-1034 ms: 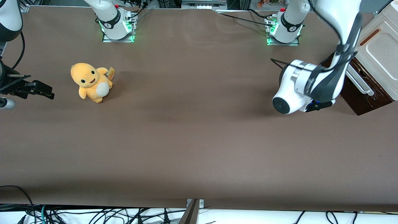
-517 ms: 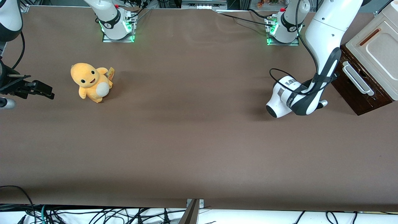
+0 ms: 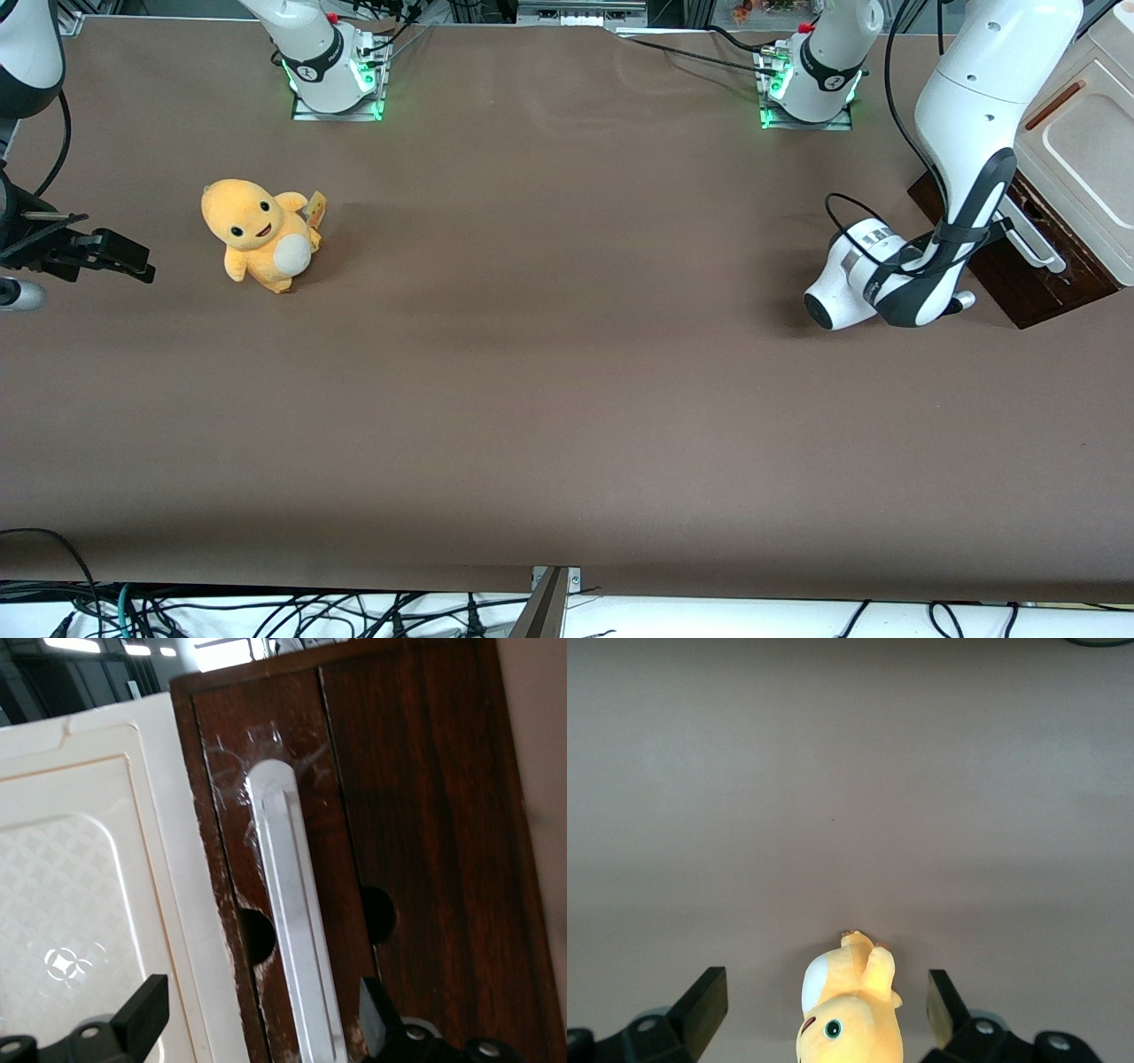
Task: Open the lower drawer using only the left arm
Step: 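Align the open left gripper on the lower drawer's white handle and close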
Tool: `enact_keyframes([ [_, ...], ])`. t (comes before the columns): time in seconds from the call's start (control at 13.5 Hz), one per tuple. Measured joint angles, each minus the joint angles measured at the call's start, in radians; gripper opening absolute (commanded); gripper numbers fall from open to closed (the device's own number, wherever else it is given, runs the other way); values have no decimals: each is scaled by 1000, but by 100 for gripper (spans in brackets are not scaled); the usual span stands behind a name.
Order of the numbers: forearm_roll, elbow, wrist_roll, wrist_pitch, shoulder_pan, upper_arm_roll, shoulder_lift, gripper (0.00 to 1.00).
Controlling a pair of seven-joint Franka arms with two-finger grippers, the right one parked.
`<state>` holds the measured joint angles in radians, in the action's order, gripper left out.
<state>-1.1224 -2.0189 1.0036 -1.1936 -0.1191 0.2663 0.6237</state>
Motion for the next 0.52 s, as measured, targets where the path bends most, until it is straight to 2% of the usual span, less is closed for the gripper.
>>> enact_keyframes([
  [0.07, -7, -6, 26, 0, -2, 0, 0, 88],
  [0.3, -13, -49, 159, -5, -4, 0, 8, 86],
  [0.44, -20, -58, 194, -6, -13, 0, 18, 78],
  [0.52, -27, -58, 199, -6, -22, 0, 20, 77],
])
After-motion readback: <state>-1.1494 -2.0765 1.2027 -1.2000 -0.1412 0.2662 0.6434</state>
